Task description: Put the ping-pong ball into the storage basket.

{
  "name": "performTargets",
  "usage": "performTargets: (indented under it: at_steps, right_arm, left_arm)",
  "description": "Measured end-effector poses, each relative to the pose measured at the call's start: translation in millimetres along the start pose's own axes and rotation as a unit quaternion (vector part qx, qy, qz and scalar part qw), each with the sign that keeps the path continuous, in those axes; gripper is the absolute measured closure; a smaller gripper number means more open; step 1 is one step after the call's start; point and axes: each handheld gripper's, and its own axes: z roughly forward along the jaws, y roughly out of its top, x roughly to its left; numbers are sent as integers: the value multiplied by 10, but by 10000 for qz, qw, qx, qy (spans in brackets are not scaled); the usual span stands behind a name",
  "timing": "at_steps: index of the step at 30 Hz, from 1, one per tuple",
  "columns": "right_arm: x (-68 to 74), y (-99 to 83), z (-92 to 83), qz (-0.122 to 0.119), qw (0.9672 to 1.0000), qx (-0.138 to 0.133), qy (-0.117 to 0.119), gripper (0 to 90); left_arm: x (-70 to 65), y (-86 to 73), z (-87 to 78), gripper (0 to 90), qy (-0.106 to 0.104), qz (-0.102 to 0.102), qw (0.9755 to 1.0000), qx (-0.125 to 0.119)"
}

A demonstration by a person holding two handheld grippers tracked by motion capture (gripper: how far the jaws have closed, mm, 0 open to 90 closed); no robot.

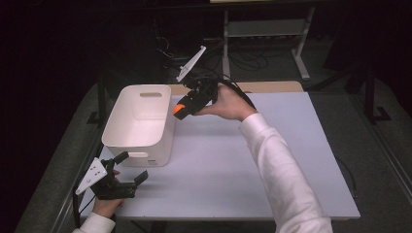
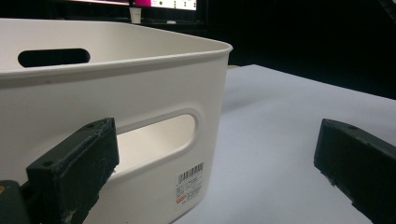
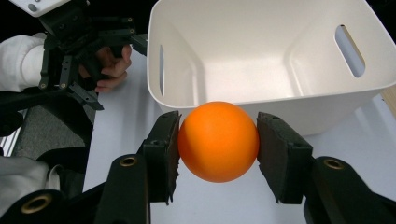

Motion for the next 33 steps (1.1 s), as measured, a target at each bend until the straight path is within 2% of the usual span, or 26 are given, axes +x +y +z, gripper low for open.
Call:
performTargets:
  at_steps: [7, 19, 33]
  right_arm:
    - [12, 84, 67, -105, 9999, -37, 70, 498]
    - [42, 212, 217, -138, 9998, 24, 160, 498]
    - [27, 266, 428, -237, 9993, -26, 304, 498]
  left_arm:
    - [-3, 1, 0, 0, 4, -2, 10000, -11]
    - [0, 0, -2, 0, -12, 8, 10000, -13]
    - [-2, 0, -5, 0, -30, 3, 10000, -8]
